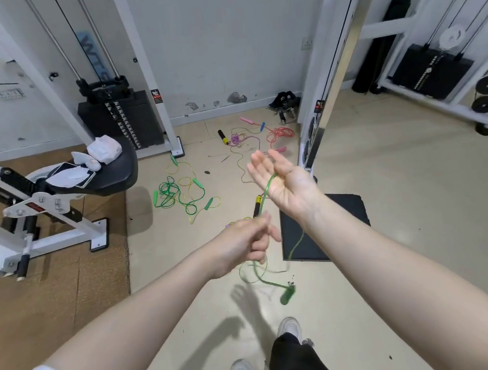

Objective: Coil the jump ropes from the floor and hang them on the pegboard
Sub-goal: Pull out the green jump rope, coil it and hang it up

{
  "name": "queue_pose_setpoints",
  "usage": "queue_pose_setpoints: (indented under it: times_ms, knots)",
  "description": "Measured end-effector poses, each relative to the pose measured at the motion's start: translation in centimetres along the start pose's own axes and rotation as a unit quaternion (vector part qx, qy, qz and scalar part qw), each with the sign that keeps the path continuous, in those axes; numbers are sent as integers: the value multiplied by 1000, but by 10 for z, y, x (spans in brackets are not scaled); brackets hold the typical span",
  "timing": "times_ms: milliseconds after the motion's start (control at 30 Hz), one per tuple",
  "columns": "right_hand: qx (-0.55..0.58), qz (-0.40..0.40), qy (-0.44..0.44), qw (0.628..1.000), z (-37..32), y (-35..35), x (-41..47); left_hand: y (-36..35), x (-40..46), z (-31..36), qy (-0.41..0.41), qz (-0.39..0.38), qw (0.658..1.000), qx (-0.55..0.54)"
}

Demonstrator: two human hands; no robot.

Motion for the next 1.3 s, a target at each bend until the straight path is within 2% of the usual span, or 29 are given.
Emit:
queue_pose_setpoints:
  times_ms: [67, 100, 200, 233, 300, 333, 367, 400, 433, 467, 500, 533, 600, 633, 667, 733, 767, 867, 933, 967, 1000, 1033, 1067, 1133, 1167, 1200, 1233, 1300]
  knots:
    - [7, 1, 46, 999, -13, -6, 3, 18, -13, -11, 42, 52, 987, 150]
    - [16, 8, 69, 997, -21, -5, 5, 31, -19, -20, 63, 78, 977, 189]
    - [65, 28, 121, 990, -43, 4, 9, 70, -39, -46, 104, 138, 965, 198]
    - [42, 46, 108, 992, -47, 12, 11, 81, -46, -51, 112, 161, 963, 187]
    - [-134, 106, -2, 985, -45, 29, 9, 94, -54, -53, 107, 194, 964, 149]
    - [-262, 142, -86, 951, -39, 39, 4, 96, -54, -49, 93, 198, 967, 131]
    - [-408, 163, -168, 882, -33, 47, -2, 94, -53, -40, 74, 194, 971, 121]
    - [-555, 157, -225, 785, -28, 52, -6, 90, -51, -29, 52, 182, 975, 116]
    - [-679, 124, -243, 681, -21, 51, -6, 84, -49, -16, 27, 165, 979, 114]
    - [-759, 64, -229, 606, -10, 43, -5, 77, -47, -3, 3, 145, 983, 111]
    - [-784, -9, -207, 586, 4, 33, -3, 69, -45, 10, -19, 123, 986, 110]
    - [-762, -86, -199, 611, 21, 20, -6, 62, -44, 21, -40, 103, 988, 110]
    - [-654, -221, -209, 692, 52, -4, -14, 53, -44, 40, -95, 86, 987, 100]
    - [-621, -255, -207, 712, 59, -11, -13, 53, -46, 47, -123, 89, 985, 86]
    - [-616, -266, -194, 715, 60, -13, -11, 55, -48, 52, -148, 97, 982, 65]
    - [-629, -229, -161, 726, 49, -7, -2, 64, -54, 57, -189, 116, 975, 3]
    - [-624, -192, -147, 743, 39, 1, 3, 70, -56, 57, -205, 123, 970, -44]
    - [-515, -122, -98, 843, 15, 25, 8, 87, -65, 52, -269, 143, 926, -224]
    - [-426, -86, -71, 898, 4, 38, 5, 94, -69, 50, -298, 165, 896, -284]
    - [-416, -65, -69, 905, 1, 44, 3, 96, -70, 50, -302, 177, 891, -289]
    - [-441, -45, -73, 893, -2, 48, 0, 98, -71, 49, -305, 185, 888, -290]
    - [-503, -28, -82, 860, -4, 51, -2, 100, -71, 48, -306, 189, 887, -291]
    - [-594, -17, -97, 799, -4, 52, -3, 100, -70, 48, -302, 189, 890, -286]
    - [-770, -32, -127, 624, 5, 44, -5, 97, -66, 46, -262, 195, 915, -236]
    - [-823, -56, -146, 546, 14, 38, -6, 95, -64, 45, -232, 205, 933, -185]
    - [-850, -87, -175, 490, 24, 32, -8, 91, -61, 45, -205, 216, 947, -116]
    - [-856, -129, -211, 453, 36, 24, -13, 88, -59, 46, -185, 228, 955, -40]
    - [-831, -218, -289, 423, 57, 4, -30, 79, -54, 49, -155, 225, 960, 67]
Point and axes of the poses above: each hand's wrist, its own x-axis towards the middle knuckle, its own y-axis out of the back of the hand, z = x × y, the point moved 7 cm from there along x, towards the middle knuckle, and after that the axes turned 15 degrees about -z, right-handed, at the moved point
